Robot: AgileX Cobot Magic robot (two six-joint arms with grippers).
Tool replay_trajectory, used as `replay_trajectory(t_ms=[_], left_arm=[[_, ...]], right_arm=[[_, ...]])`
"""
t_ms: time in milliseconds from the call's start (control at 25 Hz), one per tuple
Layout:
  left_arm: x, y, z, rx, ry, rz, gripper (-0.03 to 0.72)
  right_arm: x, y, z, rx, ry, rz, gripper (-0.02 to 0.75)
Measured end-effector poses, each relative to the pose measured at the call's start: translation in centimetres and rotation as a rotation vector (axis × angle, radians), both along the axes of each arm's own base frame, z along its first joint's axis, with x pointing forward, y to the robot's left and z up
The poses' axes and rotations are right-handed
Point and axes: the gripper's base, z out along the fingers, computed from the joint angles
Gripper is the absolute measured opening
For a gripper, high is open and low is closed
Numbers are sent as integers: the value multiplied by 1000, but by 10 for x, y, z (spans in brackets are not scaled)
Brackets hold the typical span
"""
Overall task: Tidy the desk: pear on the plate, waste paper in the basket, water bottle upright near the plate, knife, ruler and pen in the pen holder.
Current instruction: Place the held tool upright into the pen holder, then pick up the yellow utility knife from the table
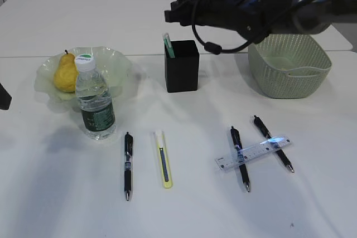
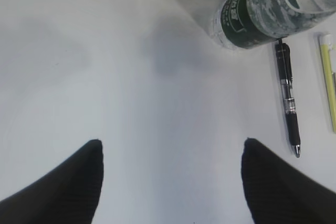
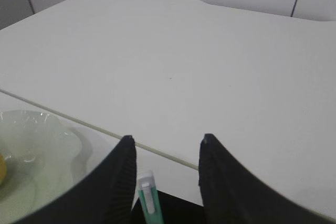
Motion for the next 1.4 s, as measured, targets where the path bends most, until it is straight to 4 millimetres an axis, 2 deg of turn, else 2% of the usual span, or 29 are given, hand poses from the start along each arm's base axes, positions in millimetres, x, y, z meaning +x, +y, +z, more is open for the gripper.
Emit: replay_trajectory(t_ms=[240, 360, 480, 560, 800, 1000, 1400], left_arm=[[0, 0, 0, 0, 0, 0, 582], [0, 0, 0, 0, 2, 0, 582], [0, 0, 0, 0, 2, 0, 582], [0, 0, 0, 0, 0, 0, 582], [0, 0, 0, 0, -2, 0, 582], [0, 0, 0, 0, -2, 0, 582], [0, 0, 0, 0, -2, 0, 582]], right_arm=[[-34, -16, 69, -41, 96, -121, 302], [-63, -8, 105, -51, 114, -126, 302], [-90, 1, 128, -39, 161, -121, 302], [-102, 4, 130, -4, 252, -130, 302], [-123, 5, 109, -44, 580, -91, 302], [-140, 10, 100, -47, 792, -24, 302], [-160, 30, 98, 29, 948, 49, 302]])
